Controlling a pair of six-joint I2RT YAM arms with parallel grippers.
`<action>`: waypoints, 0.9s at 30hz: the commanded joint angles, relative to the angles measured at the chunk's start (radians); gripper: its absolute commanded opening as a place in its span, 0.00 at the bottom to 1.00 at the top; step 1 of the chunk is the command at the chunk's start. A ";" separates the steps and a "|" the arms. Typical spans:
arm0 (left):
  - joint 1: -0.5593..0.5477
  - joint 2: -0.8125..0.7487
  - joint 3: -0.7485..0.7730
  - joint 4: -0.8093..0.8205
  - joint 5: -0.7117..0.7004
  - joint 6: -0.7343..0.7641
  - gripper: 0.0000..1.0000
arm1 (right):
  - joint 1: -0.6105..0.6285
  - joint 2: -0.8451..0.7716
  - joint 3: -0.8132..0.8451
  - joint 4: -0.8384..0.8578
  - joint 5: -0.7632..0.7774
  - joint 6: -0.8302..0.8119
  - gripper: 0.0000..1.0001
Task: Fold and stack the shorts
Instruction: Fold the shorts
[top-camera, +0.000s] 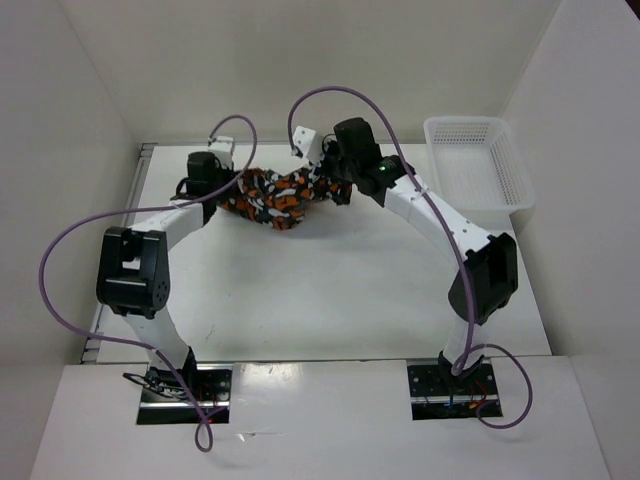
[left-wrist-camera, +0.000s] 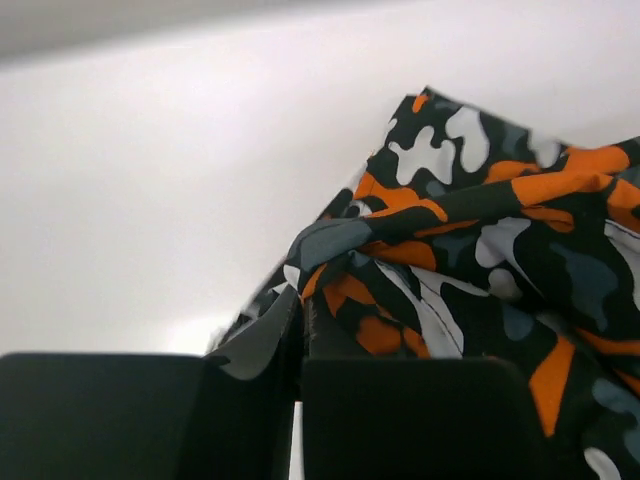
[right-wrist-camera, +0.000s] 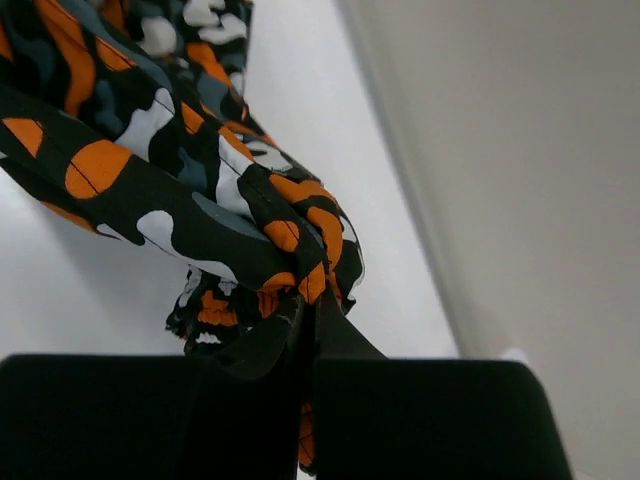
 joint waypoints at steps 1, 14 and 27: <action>0.023 -0.092 0.056 0.204 -0.111 0.004 0.00 | -0.002 0.033 0.082 0.193 0.146 -0.056 0.00; 0.000 -0.456 -0.304 -0.324 -0.094 0.004 0.59 | 0.029 -0.189 -0.462 0.077 0.114 -0.264 0.12; 0.000 -0.625 -0.396 -0.474 -0.069 0.004 0.75 | 0.029 -0.384 -0.570 -0.181 -0.100 -0.264 0.58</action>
